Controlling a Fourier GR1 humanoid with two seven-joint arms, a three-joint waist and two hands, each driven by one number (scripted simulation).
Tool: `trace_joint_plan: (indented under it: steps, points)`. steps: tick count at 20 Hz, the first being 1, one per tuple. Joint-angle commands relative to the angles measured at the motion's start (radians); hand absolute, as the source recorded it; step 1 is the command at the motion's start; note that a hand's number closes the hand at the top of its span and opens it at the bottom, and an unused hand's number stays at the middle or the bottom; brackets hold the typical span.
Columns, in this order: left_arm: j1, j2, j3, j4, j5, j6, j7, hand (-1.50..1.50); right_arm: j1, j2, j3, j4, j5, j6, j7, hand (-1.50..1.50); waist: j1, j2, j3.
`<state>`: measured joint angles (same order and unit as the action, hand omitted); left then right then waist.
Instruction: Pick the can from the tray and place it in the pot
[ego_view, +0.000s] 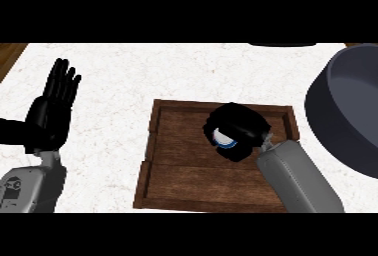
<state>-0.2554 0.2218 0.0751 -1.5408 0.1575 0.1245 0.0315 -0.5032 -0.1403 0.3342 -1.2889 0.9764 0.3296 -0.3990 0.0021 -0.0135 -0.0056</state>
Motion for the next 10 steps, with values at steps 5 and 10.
trace_joint_plan:
  steps: [5, 10]
  points:
    - [0.034, 0.005, 0.019, -0.007, 0.005, -0.02, -0.017, 0.0, 0.239, 0.123, 0.167, -0.28, 0.176, -0.051, 0.298, 1.5, -0.018, 0.004, 0.005]
    - [0.047, 0.02, 0.027, -0.05, -0.006, 0.001, 0.024, 0.0, 0.539, 0.138, 0.406, -0.492, 0.316, -0.111, 0.511, 1.5, -0.032, -0.004, 0.005]
